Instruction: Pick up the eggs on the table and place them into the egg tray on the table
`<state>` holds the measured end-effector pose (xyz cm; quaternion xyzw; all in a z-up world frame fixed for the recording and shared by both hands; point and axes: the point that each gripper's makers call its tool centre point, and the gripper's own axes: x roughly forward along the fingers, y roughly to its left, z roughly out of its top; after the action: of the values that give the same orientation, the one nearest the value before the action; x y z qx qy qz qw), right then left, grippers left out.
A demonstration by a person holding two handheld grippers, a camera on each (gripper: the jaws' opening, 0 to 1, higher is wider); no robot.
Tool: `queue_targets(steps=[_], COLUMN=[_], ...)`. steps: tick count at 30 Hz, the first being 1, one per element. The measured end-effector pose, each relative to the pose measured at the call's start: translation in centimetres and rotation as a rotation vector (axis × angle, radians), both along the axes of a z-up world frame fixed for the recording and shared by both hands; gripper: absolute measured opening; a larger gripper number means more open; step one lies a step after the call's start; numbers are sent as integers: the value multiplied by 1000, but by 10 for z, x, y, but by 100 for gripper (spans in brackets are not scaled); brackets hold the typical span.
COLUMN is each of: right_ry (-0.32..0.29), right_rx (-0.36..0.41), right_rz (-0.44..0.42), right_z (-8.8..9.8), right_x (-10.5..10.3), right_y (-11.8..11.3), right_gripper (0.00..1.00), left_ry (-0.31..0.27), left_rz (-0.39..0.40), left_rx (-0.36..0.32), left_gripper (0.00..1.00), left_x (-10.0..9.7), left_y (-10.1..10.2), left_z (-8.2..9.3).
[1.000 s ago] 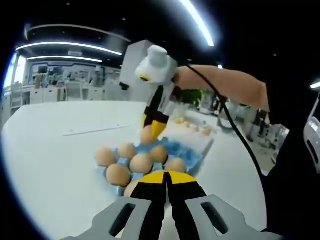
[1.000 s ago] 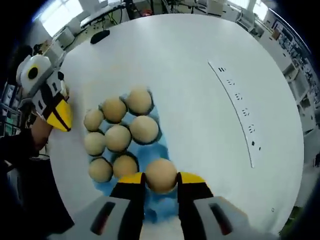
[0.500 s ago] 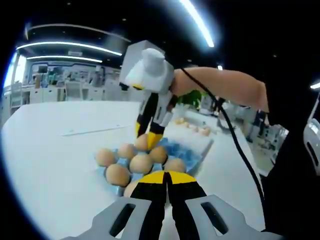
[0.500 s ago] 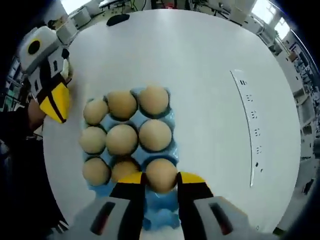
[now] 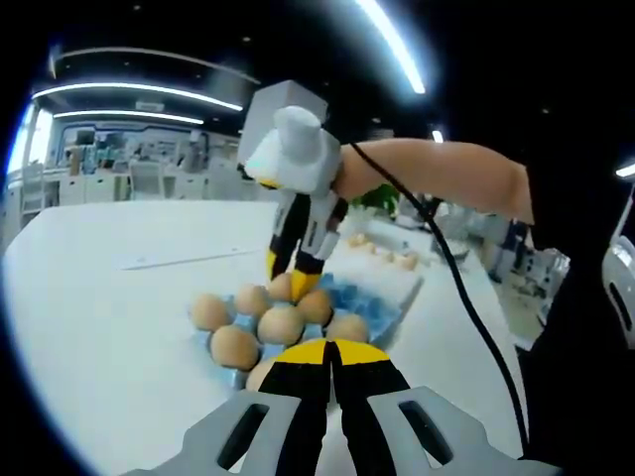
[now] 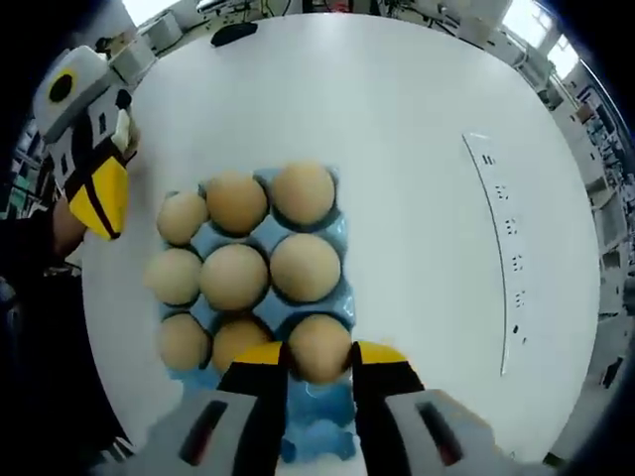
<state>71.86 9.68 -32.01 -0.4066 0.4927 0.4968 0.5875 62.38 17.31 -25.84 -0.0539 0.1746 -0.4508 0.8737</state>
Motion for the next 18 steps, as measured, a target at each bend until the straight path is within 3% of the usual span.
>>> queue_targets(steps=[9, 17, 18], right_ry=[-4, -21, -19], right_rx=[69, 72, 68], right_rz=[-36, -88, -94], right_z=[15, 33, 36], right_x=[9, 21, 30], right_y=[-5, -37, -39], right_gripper=[31, 31, 31], left_ry=[-3, -8, -8], left_rz=[-1, -1, -1], left_rx=[-1, -3, -2], left_gripper=[0, 0, 0], left_x=[-1, -2, -2], left_y=[0, 1, 1], left_z=[1, 1, 1])
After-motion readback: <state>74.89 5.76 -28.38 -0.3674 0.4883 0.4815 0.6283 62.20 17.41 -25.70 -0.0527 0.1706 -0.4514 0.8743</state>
